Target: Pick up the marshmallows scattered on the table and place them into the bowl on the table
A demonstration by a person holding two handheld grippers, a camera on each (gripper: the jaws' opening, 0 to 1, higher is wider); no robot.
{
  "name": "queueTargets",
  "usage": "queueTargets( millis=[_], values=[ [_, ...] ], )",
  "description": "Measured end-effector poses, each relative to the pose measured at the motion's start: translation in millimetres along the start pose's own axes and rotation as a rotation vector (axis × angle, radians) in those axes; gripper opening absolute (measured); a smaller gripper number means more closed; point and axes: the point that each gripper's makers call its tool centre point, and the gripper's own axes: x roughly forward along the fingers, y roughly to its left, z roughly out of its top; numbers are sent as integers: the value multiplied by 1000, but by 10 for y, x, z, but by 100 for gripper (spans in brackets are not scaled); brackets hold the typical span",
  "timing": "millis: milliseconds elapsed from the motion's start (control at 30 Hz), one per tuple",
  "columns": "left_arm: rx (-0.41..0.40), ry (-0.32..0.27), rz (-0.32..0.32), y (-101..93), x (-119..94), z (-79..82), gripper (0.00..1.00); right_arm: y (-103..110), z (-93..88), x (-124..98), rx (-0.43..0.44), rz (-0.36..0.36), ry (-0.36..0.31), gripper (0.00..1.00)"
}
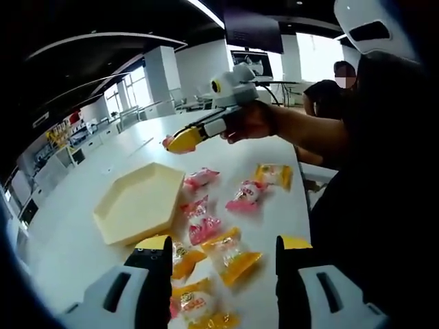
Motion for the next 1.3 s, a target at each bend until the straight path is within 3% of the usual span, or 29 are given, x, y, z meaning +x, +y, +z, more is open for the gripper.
queueTargets(
  millis=[767, 1300],
  values=[
    [-12, -5, 12, 3, -54, -30, 61, -96, 34, 176, -20, -28, 8, 21],
    [-11, -14, 12, -7, -69, -57, 61, -79, -6, 356, -83, -6, 71, 21]
  ],
)
